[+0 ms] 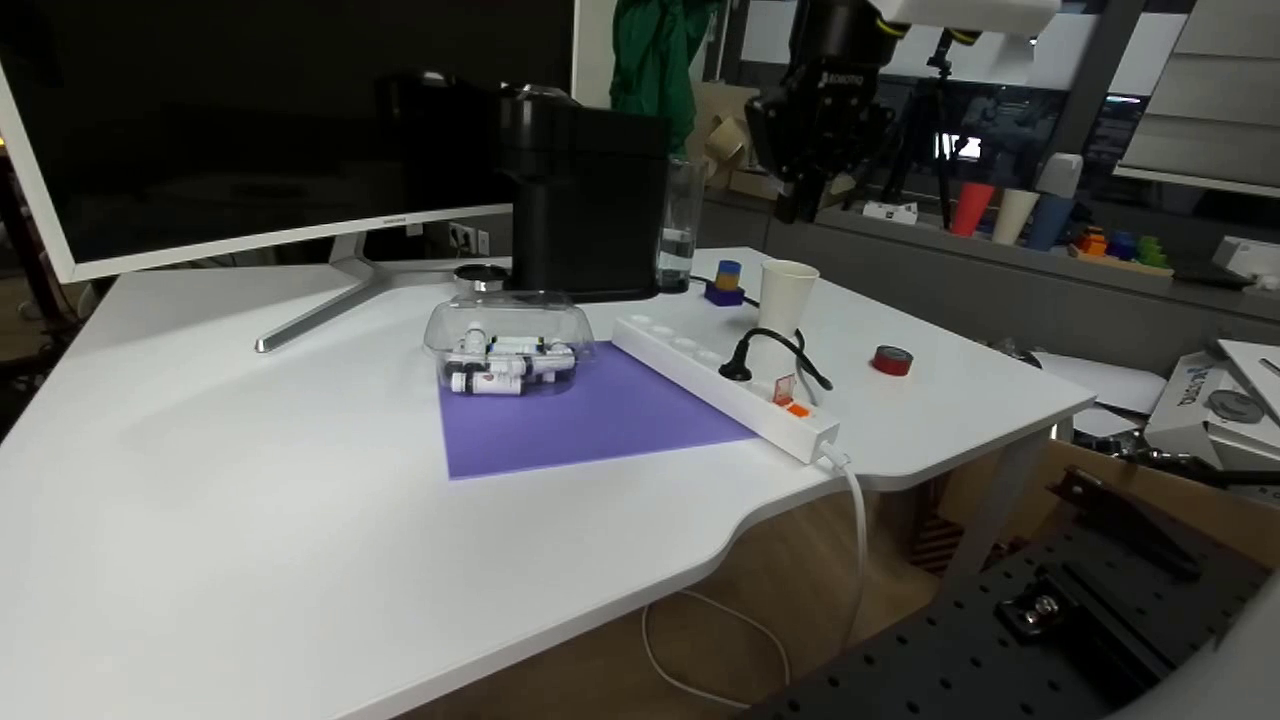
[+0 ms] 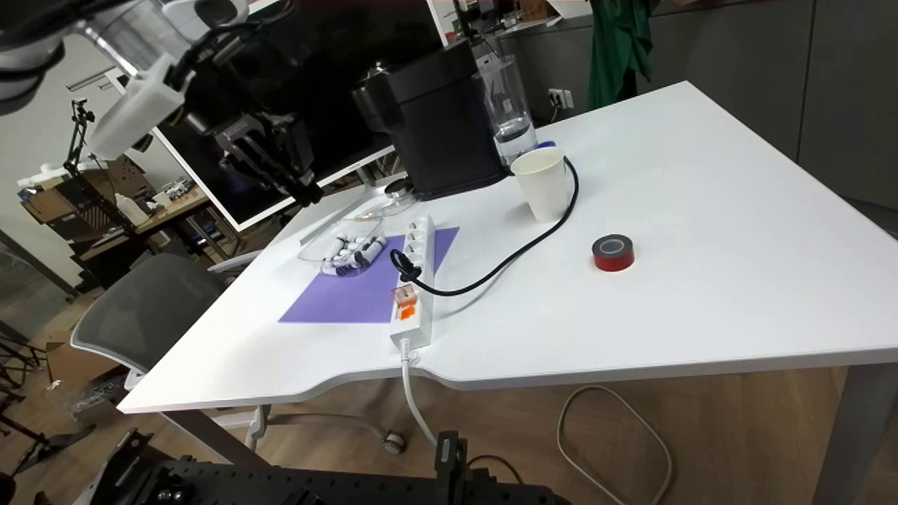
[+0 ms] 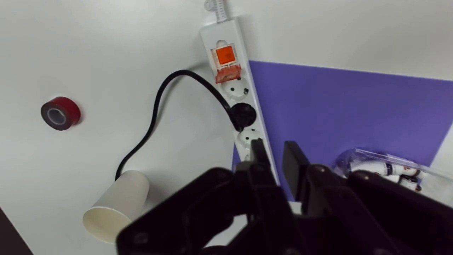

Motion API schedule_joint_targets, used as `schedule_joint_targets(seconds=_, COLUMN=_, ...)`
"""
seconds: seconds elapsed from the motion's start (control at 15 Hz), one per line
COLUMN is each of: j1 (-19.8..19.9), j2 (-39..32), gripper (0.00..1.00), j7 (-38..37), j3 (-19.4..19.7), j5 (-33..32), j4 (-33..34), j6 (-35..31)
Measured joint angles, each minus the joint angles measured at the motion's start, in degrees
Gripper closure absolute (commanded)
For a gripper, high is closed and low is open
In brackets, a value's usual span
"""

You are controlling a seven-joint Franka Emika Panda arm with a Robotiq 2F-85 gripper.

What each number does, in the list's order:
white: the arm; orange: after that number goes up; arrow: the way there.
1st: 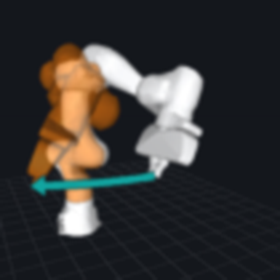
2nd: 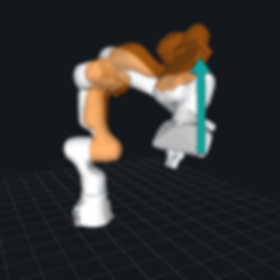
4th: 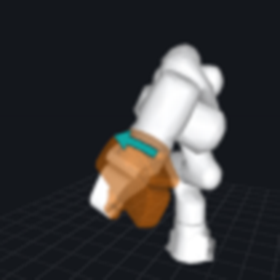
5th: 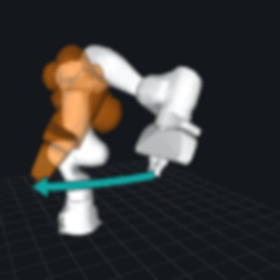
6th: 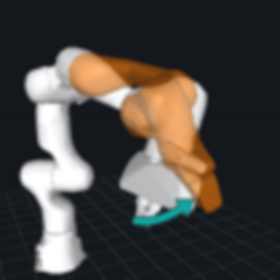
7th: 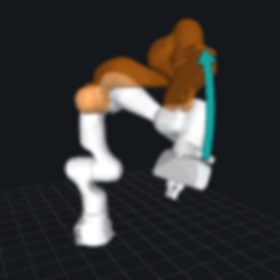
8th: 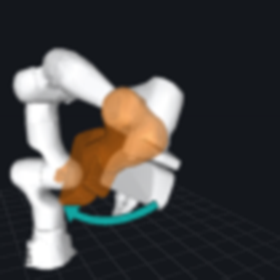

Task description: Turn on the switch on the adapter

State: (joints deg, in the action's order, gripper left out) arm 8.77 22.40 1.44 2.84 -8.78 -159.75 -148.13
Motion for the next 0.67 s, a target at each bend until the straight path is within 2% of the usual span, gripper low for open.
schedule_joint_targets(seconds=0.27, j1=4.28, j2=-7.0, gripper=0.99, j7=0.0, j3=0.47, j5=-6.4, j4=-0.02, j6=-4.24)
schedule_joint_targets(seconds=0.67, j1=3.73, j2=-8.1, gripper=1.0, j7=0.17, j3=0.69, j5=-6.59, j4=0.15, j6=-4.56)
